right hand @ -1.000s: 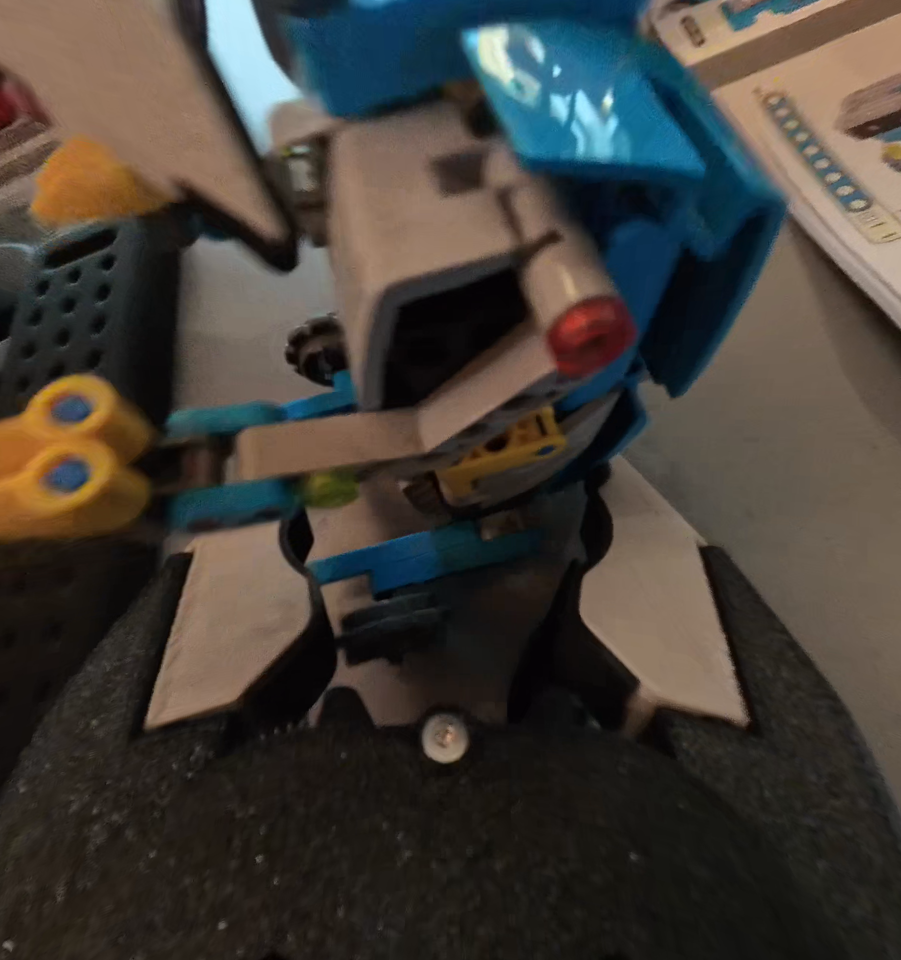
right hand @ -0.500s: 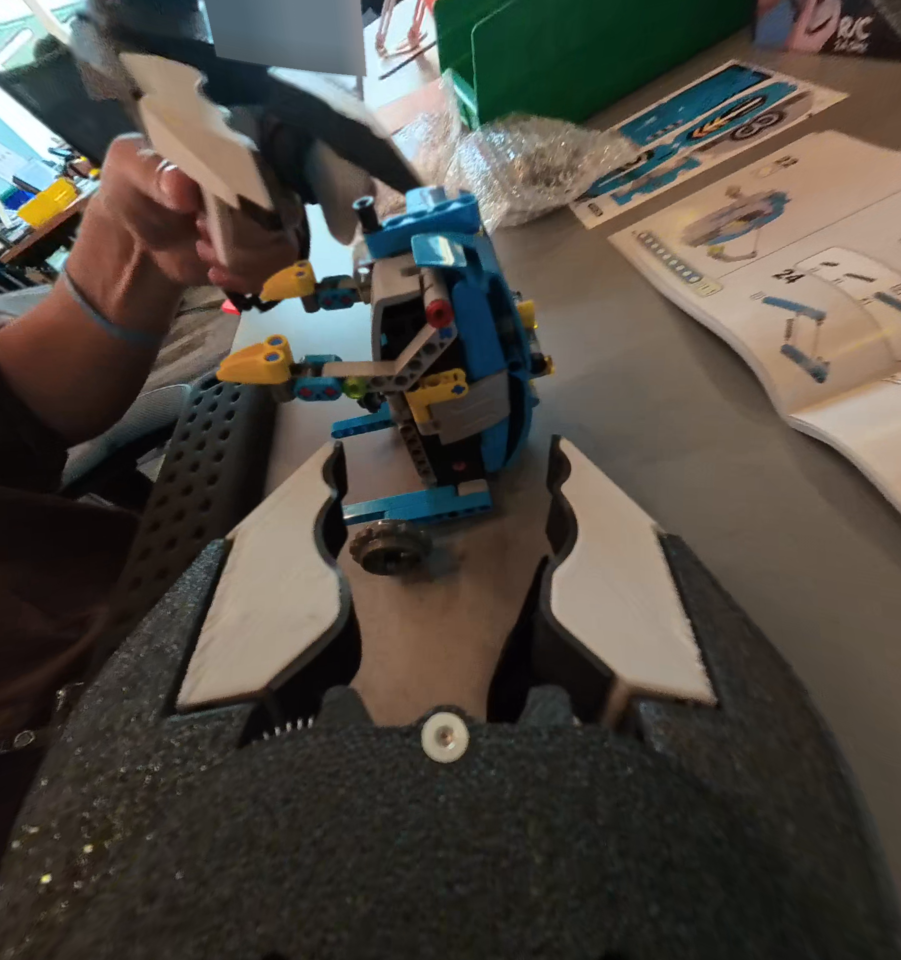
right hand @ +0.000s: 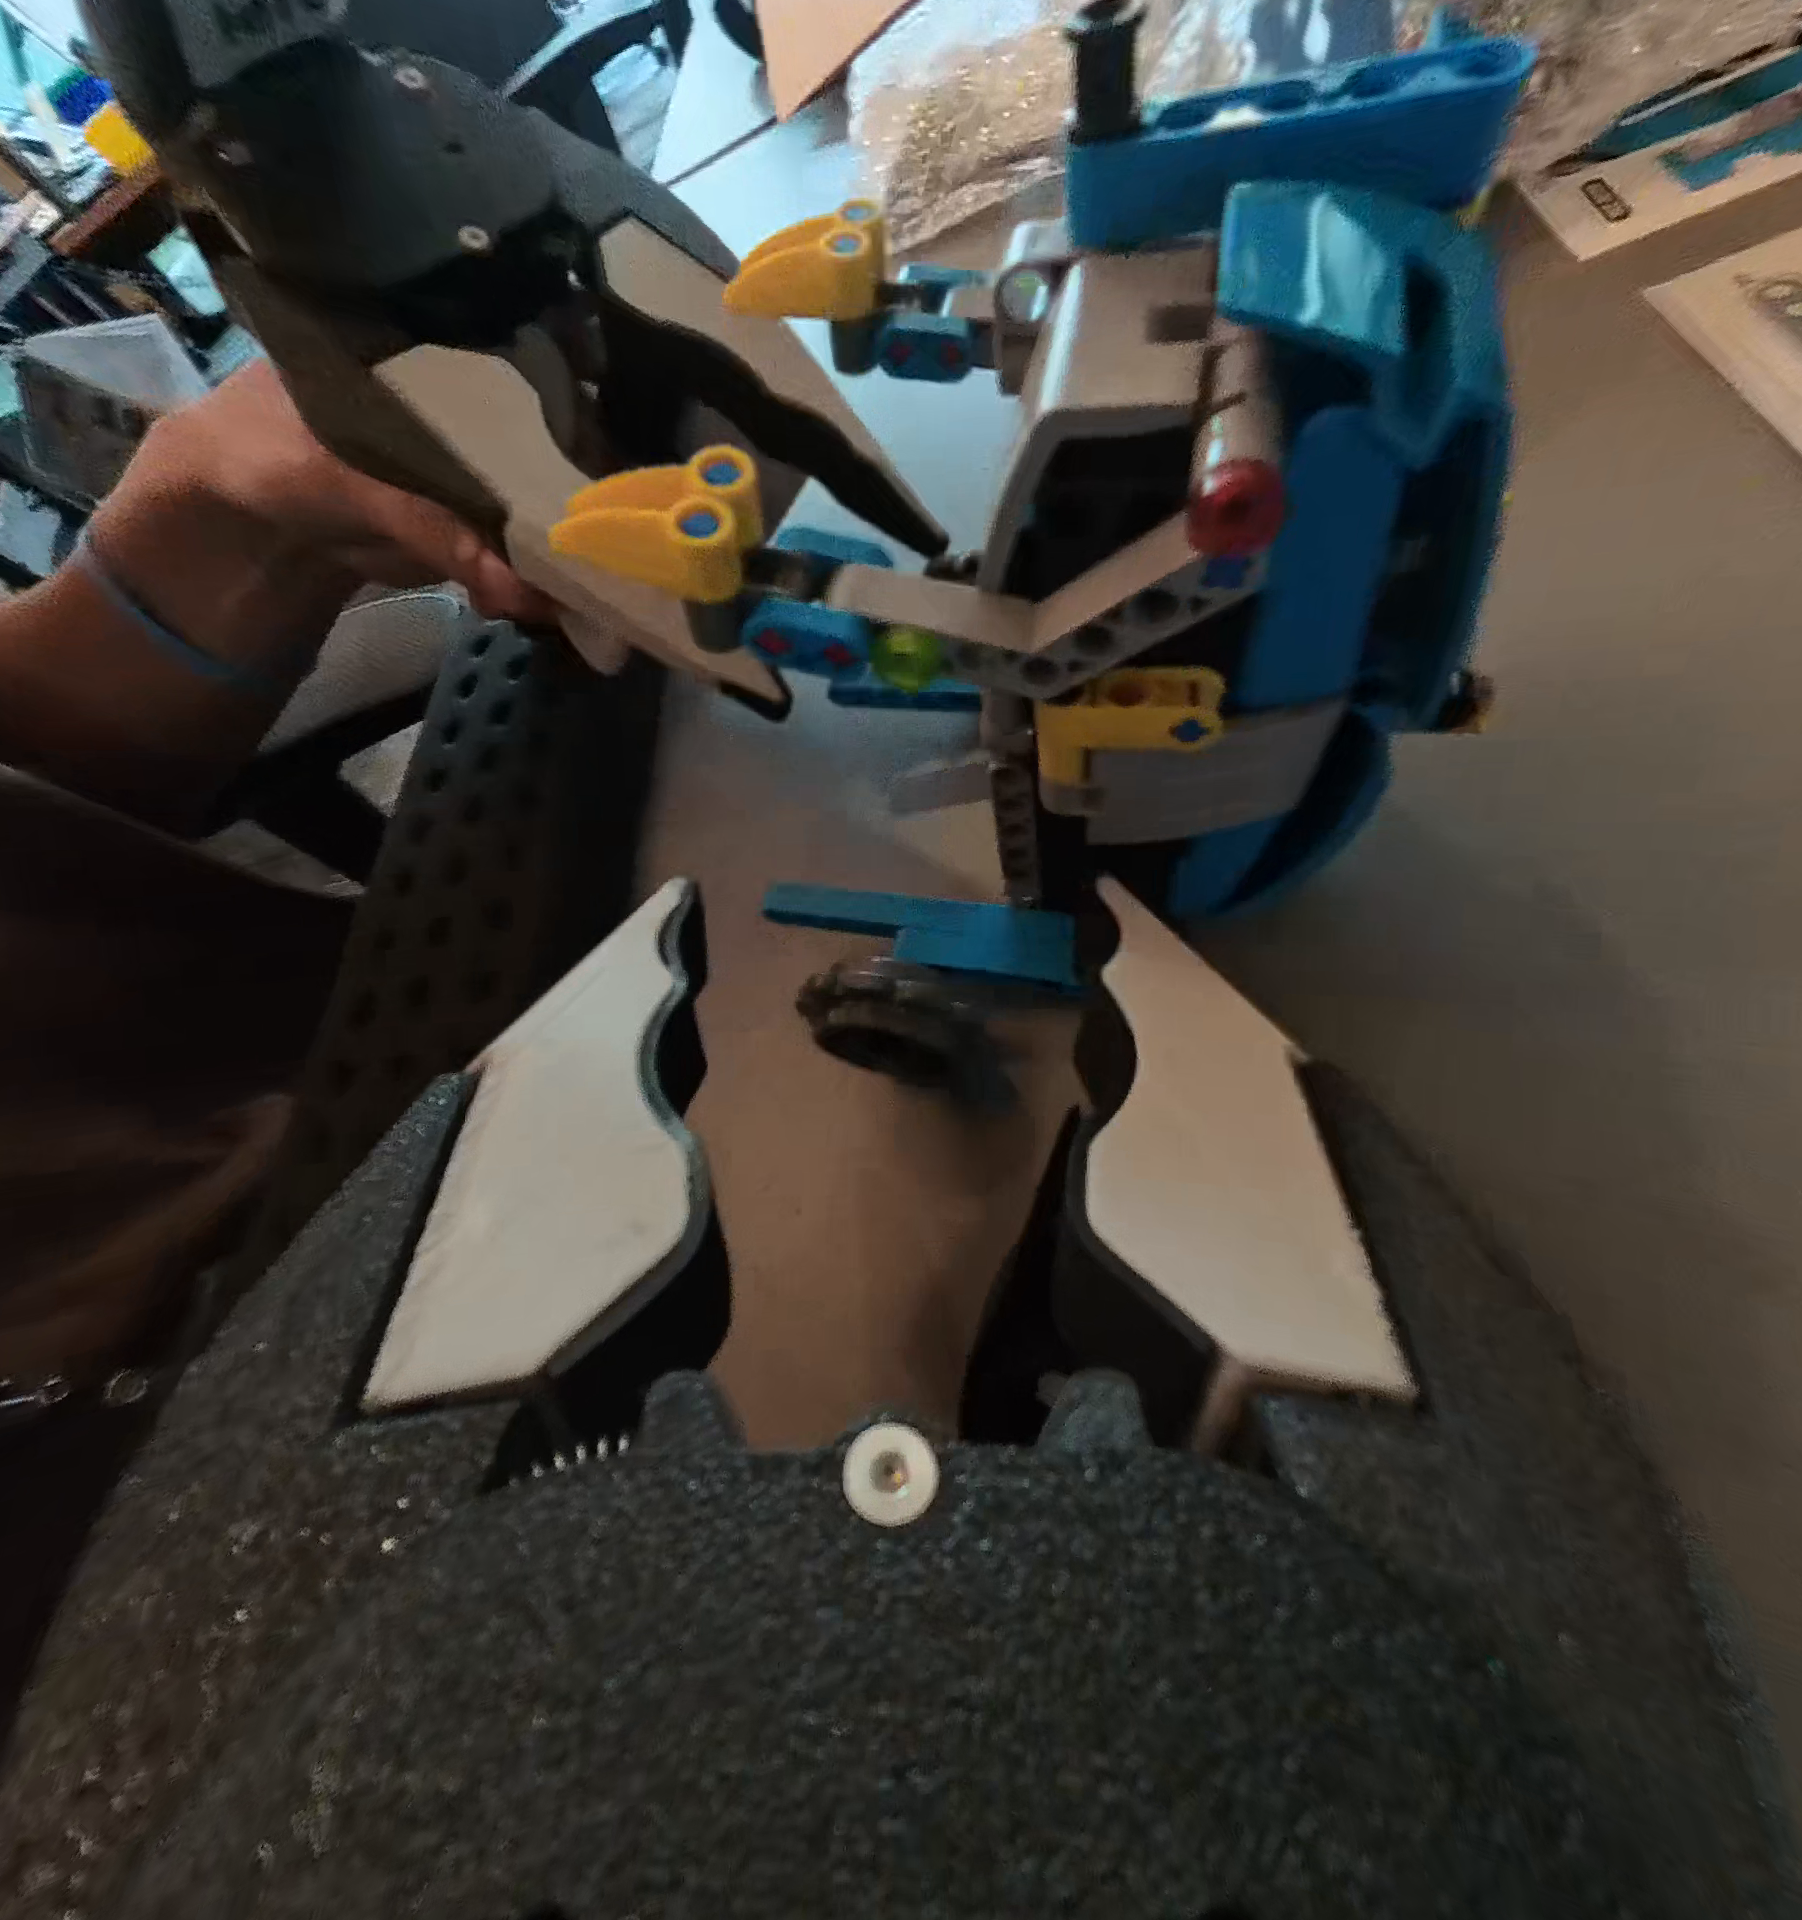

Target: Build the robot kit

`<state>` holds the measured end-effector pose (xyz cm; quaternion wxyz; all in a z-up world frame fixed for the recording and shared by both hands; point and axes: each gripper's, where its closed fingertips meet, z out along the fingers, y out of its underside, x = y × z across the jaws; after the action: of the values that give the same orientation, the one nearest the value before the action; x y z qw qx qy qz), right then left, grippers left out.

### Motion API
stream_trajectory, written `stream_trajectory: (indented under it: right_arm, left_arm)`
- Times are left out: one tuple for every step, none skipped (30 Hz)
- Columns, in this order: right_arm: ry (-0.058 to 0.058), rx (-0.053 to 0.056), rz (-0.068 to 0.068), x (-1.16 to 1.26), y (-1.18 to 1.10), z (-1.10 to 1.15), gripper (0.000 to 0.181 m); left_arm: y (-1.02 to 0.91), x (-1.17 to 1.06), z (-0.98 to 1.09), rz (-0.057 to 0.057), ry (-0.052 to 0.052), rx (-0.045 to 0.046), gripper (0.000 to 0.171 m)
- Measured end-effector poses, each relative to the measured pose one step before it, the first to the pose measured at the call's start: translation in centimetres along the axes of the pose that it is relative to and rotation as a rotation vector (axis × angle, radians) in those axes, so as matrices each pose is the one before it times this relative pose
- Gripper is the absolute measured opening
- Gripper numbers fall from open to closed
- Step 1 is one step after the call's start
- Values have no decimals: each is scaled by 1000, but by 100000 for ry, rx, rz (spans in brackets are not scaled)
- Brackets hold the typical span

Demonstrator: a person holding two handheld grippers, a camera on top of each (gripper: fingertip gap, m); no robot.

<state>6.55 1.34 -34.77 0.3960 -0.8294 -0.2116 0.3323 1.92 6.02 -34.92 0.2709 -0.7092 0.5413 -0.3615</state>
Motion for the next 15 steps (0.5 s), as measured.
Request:
stream_trajectory:
  right_arm:
    - [29,-331,130,-120,1,42,71]
    - [-1028,-682,-384,-228,78,-227,71]
    - [813,-747,-803,143,113,-643,71]
    - [2841,763,-769,606,-23,-1032,70]
    - [3830,2011,-139,950,-139,-1317,69]
    - [4546,2425,877,1273,-180,-1518,69]
    - [6041,2766,1801,1678,-219,-1643,68]
    - [8705,2557,2188,2236,-153,-1650,66]
    - [11648,1573,1987,2789,11,-1552,66]
    - [12248,462,1211,2911,168,-1343,65]
    - [10420,-515,994,2588,312,-1051,62]
    - [8060,-869,1570,2145,359,-782,57]
    - [5108,261,2416,1616,176,-539,58]
    - [3157,217,2880,1232,167,-355,58]
    - [2264,-20,3798,988,144,-270,58]
  left_arm:
    - [-135,-395,-57,78,-934,165,58]
    - [-12,-307,-31,-567,-17,-386,58]
    - [42,-340,-66,-854,-10,-456,58]
    - [9,-490,-149,-978,-883,387,58]
    - [17,-596,-221,-1390,-1310,972,57]
    - [37,-590,-243,-1859,-1039,1114,57]
    - [-141,-567,-304,-2309,-695,2453,55]
    - [-415,-416,-366,-3083,295,4331,55]
    - [-531,-203,-394,-3623,1747,4589,53]
    - [-653,-88,-410,-3410,2470,4892,52]
    - [-797,-129,-472,-3337,2115,5900,51]
    - [-786,-142,-471,-3471,2161,5964,51]
    - [-856,-49,-524,-3561,2902,6166,50]
    - [-1083,-62,-589,-3494,2678,7719,50]
    - [-1206,-47,-606,-3152,2440,8499,50]
